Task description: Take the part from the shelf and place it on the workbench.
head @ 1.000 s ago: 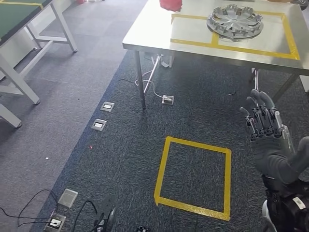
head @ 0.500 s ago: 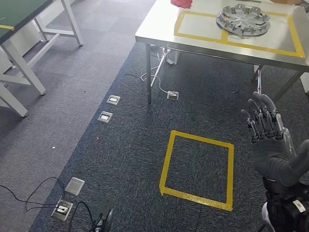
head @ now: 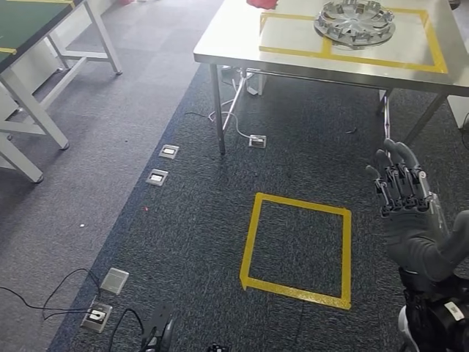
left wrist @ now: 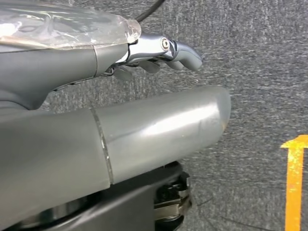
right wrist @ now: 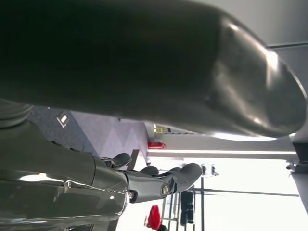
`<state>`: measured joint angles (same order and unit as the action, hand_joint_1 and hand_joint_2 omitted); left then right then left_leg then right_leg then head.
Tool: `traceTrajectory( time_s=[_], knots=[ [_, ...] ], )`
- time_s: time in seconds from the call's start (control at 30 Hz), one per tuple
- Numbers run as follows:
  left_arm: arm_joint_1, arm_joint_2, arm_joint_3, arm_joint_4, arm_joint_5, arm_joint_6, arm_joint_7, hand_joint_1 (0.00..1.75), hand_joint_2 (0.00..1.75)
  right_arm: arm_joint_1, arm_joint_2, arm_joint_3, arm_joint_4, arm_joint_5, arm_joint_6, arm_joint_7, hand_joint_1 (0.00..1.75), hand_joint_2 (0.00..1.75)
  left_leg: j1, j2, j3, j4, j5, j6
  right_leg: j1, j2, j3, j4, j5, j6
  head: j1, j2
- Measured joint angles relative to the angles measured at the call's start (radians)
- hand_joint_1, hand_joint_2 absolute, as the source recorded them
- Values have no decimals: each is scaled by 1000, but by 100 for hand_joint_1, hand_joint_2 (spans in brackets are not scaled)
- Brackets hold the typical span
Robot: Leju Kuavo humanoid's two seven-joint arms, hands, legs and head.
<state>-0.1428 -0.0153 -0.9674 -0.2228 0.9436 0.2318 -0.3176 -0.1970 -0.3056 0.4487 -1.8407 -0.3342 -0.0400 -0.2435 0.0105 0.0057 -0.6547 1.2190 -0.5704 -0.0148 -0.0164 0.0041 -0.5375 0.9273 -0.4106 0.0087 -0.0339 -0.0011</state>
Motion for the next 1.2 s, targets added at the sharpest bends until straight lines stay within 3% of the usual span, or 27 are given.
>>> traceTrajectory(
  time_s=[0.07,0.13,0.23,0.3,0.33,0.4,0.43,0.47,0.5,0.53,0.57,0.63,0.67,0.73,0.8,0.83,0.9,0.93,0.97,1.0,1.03,1.1,1.13,1.2],
  knots=[
    [1,1,0,0,0,1,-1,0,0,0,1,0,0,1,0,0,0,0,3,-10,74,-138,66,3,-1,8,-5,5,3,5,-1,0],
    [0,2,0,0,0,1,0,0,0,-1,1,0,0,2,1,0,0,0,3,-23,132,-253,105,12,3,16,-9,10,4,14,-1,0],
    [1,2,0,0,2,1,0,0,0,-2,1,0,0,2,2,0,0,0,0,-19,137,-275,114,31,5,24,-15,11,9,31,3,0],
    [0,2,0,0,2,1,1,0,0,-3,1,-1,0,1,2,0,0,0,1,-11,135,-280,122,44,1,18,-27,37,-11,41,5,0],
    [0,2,0,0,3,1,1,0,0,-5,1,-1,0,1,2,1,0,0,2,-6,134,-282,125,50,0,13,-45,79,-39,44,8,0],
    [2,1,0,0,6,1,1,0,0,-7,1,-1,2,-2,1,1,0,0,0,4,129,-282,127,55,-1,6,-103,221,-114,49,12,0],
    [4,2,0,0,9,2,1,0,0,-8,1,-1,3,-5,1,1,0,0,-1,10,127,-282,128,56,-1,5,-129,285,-139,51,13,0],
    [6,2,0,0,11,2,1,0,0,-8,2,0,6,-8,0,1,0,0,-2,16,126,-281,128,56,-1,5,-141,318,-147,51,13,0],
    [7,2,0,0,12,3,1,0,0,-8,1,0,8,-12,0,1,0,0,-3,23,126,-281,128,56,0,3,-132,311,-134,50,13,0],
    [8,2,0,0,12,3,1,0,0,-10,1,0,9,-15,0,0,0,0,-4,29,127,-280,128,55,0,-2,-103,260,-104,47,12,0],
    [8,1,0,0,13,4,1,0,0,-13,1,0,10,-18,-1,0,0,0,-5,36,128,-279,127,54,2,-19,-63,183,-69,43,13,0],
    [8,1,0,0,13,4,2,0,0,-19,1,1,11,-21,-2,-2,0,0,-10,49,128,-276,124,47,11,-54,0,54,-28,32,13,0],
    [9,1,0,0,14,4,2,0,0,-22,2,1,11,-22,-3,-3,0,0,-12,56,127,-274,124,43,16,-63,11,24,-23,27,13,0],
    [9,1,0,0,14,4,3,0,0,-23,1,1,12,-24,-5,-5,0,0,-14,73,127,-274,123,33,17,-47,7,18,-21,17,12,0],
    [8,2,0,0,14,4,3,0,0,-24,1,1,13,-25,-6,-7,0,0,-12,57,120,-250,103,21,11,-28,5,13,-14,6,11,0],
    [8,2,0,0,14,4,3,0,0,-24,1,1,13,-25,-6,-7,0,0,-10,39,103,-209,77,16,8,-20,5,10,-10,1,9,0],
    [10,3,0,0,15,4,4,0,0,-25,1,2,14,-26,-6,-8,0,0,-7,7,39,-74,7,9,7,-2,-1,9,-5,-6,6,0],
    [13,3,0,0,15,4,4,0,0,-24,2,3,15,-26,-6,-8,0,0,-6,3,7,-8,-17,8,7,8,-4,9,-4,-7,5,0],
    [14,3,0,0,16,4,4,0,0,-23,2,4,16,-27,-6,-8,0,0,-5,1,-13,29,-24,7,7,20,-6,9,-2,-8,5,0],
    [15,4,0,0,17,4,4,0,0,-22,2,5,18,-27,-7,-8,0,0,-4,0,-13,26,-10,7,7,33,-7,10,-1,-7,5,0],
    [15,4,0,0,18,4,4,0,0,-21,2,5,19,-28,-7,-8,0,0,-3,-3,7,-19,22,8,7,46,-7,10,0,-6,4,0],
    [15,5,0,0,22,4,4,0,0,-20,2,6,19,-29,-7,-8,0,0,2,-41,77,-169,93,13,8,69,-9,14,1,-1,4,0],
    [15,6,0,0,24,4,4,0,0,-20,2,7,19,-29,-7,-8,0,0,3,-59,102,-226,115,16,9,80,-11,16,1,3,5,0],
    [15,7,0,0,27,4,3,0,0,-20,1,8,19,-29,-7,-8,0,0,3,-72,119,-267,123,23,10,99,-18,18,3,14,6,0]
  ],
)
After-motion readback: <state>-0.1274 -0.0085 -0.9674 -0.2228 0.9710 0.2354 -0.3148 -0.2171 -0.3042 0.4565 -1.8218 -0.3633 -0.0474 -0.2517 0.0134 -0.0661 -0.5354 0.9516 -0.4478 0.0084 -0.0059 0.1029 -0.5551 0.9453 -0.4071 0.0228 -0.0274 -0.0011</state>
